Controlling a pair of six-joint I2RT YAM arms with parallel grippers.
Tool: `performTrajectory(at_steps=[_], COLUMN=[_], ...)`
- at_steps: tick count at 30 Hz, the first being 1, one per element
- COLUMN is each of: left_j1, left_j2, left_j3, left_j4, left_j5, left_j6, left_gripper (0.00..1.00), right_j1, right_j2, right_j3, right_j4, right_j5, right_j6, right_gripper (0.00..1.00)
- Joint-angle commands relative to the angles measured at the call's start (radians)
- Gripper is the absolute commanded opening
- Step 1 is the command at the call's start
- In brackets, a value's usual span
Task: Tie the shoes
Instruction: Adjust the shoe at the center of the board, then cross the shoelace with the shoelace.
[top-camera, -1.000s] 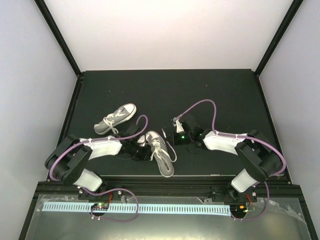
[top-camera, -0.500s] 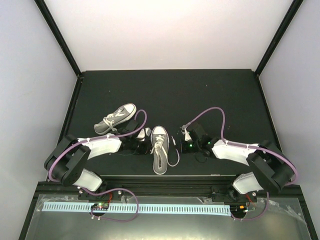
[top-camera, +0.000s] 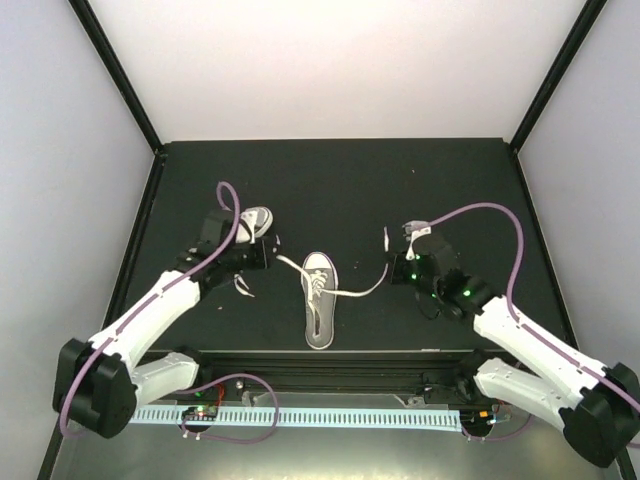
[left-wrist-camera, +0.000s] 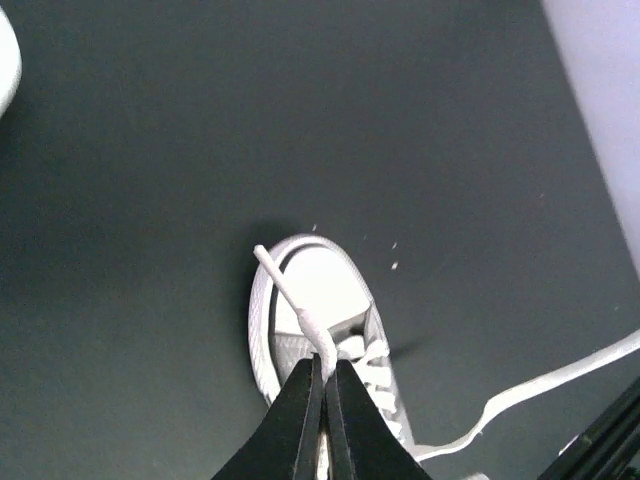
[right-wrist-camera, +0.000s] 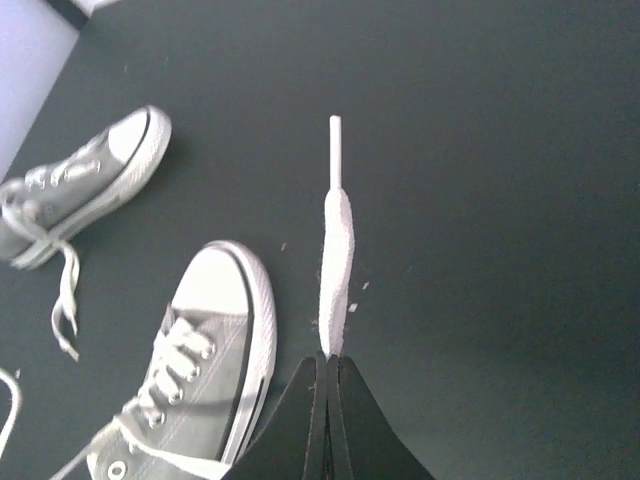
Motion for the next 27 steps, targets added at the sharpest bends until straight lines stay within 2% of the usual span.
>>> performTrajectory(at_steps=[1,6,11,17,20,25,27], left_j1=[0.048,0.072,0.090,0.110,0.110,0.098,0.061], left_j2=[-0.049,-0.020,-0.050,-0.080,-0.087,-0.014,0.013], left_j3=[0.052,0.168,0.219,0.323,0.291,0.250,0.254], left_j4=[-0.011,-0.122,-0.059,-0.098,-0.044,-0.012,-0.016], left_j5=[0.092,0.177,0.309,0.253,0.322,0.561,0.575], left_j6=[0.112,0.214,0.241,0.286,0.283,0.293,0.326], left_gripper=[0.02,0.02,0.02,0.02,0.02,0.03,0.04], right_j1=[-0.026,-0.028,-0.028,-0.028,-0.029,-0.027,-0.028], right_j2=[-0.054,-0.071,-0.095,-0.108,-0.109,-0.074,-0.060], right_j3=[0.072,0.162,0.248,0.302,0.299,0.296,0.296], right_j4=[-0.109,-0.158,-0.144,-0.134,-0.102,-0.047,-0.019], right_j5=[0.119,0.169,0.118,0.102,0.042,-0.113,-0.177], right_j6=[-0.087,-0.151,-0.218,-0.270,-0.288,-0.314,-0.313], right_gripper=[0.02,0.02,0.01,0.02,0.02,0.02,0.01])
